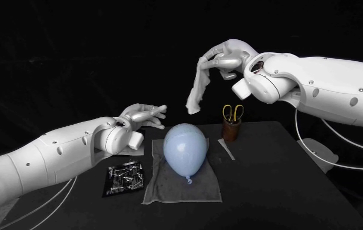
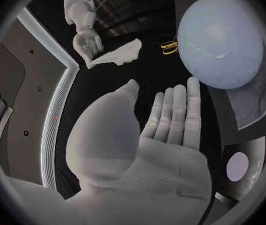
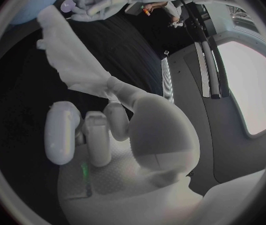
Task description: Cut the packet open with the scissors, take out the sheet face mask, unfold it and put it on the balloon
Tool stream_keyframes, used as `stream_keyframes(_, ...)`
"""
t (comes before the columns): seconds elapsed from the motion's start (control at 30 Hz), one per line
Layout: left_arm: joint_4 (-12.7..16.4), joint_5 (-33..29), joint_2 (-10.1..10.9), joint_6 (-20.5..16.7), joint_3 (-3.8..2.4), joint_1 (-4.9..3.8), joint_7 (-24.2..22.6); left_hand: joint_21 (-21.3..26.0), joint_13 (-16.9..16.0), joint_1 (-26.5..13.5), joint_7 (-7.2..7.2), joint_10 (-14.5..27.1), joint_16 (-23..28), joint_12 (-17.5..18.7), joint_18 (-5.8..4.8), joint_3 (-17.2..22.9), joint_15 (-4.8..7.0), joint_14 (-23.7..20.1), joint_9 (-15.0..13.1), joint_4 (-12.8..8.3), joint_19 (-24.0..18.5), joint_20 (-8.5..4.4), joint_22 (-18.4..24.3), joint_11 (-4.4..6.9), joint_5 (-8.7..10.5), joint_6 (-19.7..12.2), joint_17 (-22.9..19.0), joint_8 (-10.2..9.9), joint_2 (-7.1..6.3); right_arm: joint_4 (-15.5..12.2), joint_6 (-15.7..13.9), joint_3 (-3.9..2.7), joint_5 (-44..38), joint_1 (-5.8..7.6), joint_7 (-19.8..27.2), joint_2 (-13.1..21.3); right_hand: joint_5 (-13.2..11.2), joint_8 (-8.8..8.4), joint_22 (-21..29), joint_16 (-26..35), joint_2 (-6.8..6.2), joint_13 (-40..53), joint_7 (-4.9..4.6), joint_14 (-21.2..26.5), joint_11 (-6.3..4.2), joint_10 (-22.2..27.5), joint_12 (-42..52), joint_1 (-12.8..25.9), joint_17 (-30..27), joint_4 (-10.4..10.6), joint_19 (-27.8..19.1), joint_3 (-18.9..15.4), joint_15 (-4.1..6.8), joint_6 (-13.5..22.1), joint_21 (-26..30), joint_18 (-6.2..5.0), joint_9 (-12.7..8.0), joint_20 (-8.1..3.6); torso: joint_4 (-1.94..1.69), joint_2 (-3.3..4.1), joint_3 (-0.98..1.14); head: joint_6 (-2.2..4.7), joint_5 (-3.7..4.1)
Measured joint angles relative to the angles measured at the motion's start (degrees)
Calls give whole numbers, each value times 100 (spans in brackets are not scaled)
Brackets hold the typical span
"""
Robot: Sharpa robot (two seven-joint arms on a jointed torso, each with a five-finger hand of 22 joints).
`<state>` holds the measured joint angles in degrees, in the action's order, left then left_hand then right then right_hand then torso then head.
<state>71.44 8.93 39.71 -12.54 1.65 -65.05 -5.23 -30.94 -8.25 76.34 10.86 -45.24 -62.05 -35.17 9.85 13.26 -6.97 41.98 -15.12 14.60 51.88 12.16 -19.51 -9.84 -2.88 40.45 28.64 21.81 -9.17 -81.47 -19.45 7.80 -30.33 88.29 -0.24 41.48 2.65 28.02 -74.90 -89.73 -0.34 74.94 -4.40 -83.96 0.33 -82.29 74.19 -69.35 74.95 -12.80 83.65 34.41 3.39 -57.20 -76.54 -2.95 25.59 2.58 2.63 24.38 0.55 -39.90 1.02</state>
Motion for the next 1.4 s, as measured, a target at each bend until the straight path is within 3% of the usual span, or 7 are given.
stream_keyframes(0.23, -172, 85, -40, 153, -5, -42, -205, 199, 56, 390, 21, -55, 135, 13, -1, 19, 52, -53, -21, -78, 36, -6, 157, 55, 0, 162, -115, 107, 224, 21, 1371, 2, -1295, 55, -328, -48, 0, -12, -2, -7, 0, 1, -3, 1, 0, 0, 46, 0, 0, 0, -1, 0, -1, 4, -51, 0, -4, 1, -1, 4, -3, -29, -49)
stream_keyframes(0.43, -189, 41, -125, 336, -16, -97, -575, 562, 290, 358, 21, -119, 485, 441, -2, -366, -29, -155, 63, 137, 25, 47, 416, 10, 0, 163, -356, -10, 167, -87, 1883, 20, -2915, 65, -642, -149, 0, 17, -4, -7, -28, 1, -5, 2, -1, -1, 72, 28, -4, 0, 13, 0, -1, -36, -116, 0, -3, -13, 4, 4, 3, -54, -154)
stream_keyframes(0.77, -260, -112, -293, 563, -22, -143, -942, 862, 448, 300, 21, -321, 703, 941, -6, -841, -30, -155, 115, 160, 109, 125, 670, -29, 0, 164, -576, -110, 321, -571, 1568, 36, -5277, 66, -927, -168, -1, 36, -4, -3, -89, -1, 38, 2, -2, -1, 141, 89, -4, 1, 13, 34, -2, -101, -201, -1, 14, -13, 3, 4, 4, -69, -123)
stream_keyframes(0.97, -233, 94, -340, 696, -22, -149, -1002, 893, 452, 659, -29, -354, 620, 1175, -8, -1013, -33, -9, 142, 63, 311, 90, 711, -23, 0, 214, -570, -166, 351, -794, 1339, 38, -6153, 66, -1040, -71, -1, 34, -3, -2, -89, -4, 30, 3, -2, -2, 141, 89, -2, 0, 12, 62, -2, -111, -214, -1, 14, -13, 5, 4, 3, -87, -142)
stream_keyframes(1.13, -188, 408, -334, 803, -22, -151, -1004, 295, 444, 895, -73, -391, -163, 1374, -12, -1327, 98, 407, 181, 59, 959, -112, 396, 23, 0, 171, -187, -275, 388, -879, 1161, 39, -6619, 66, -1131, -63, -1, 33, 0, 13, -111, -3, 39, 3, -2, -2, 164, 111, 0, 9, 12, 71, -2, -120, -233, -1, 11, -12, 5, 4, 7, -93, -161)
stream_keyframes(1.27, -148, 648, -322, 866, -22, -152, -990, -99, 413, 948, -21, -488, -499, 1388, -13, -1578, 162, 472, 187, 116, 1007, -161, 133, 115, 0, 228, -31, -276, 435, -953, 944, 39, -6890, 66, -1205, -38, -1, 58, 0, -5, -134, 0, 57, 3, -2, -2, 179, 134, 0, 24, 11, 87, -2, -138, -268, -1, 10, -12, 0, 5, 7, -80, -163)
stream_keyframes(1.4, -115, 868, -341, 892, -22, -152, -958, -304, 411, 962, 27, -527, -589, 1414, -14, -1749, 174, 502, 180, 168, 952, -216, -20, 113, 0, 297, 7, -276, 449, -1040, 743, 39, -7051, 66, -1263, -14, -1, 59, -1, -7, -134, 1, 57, 4, -2, -2, 179, 134, 0, 25, 11, 87, -3, -138, -268, -1, 10, -12, -4, 5, 1, -65, -146)
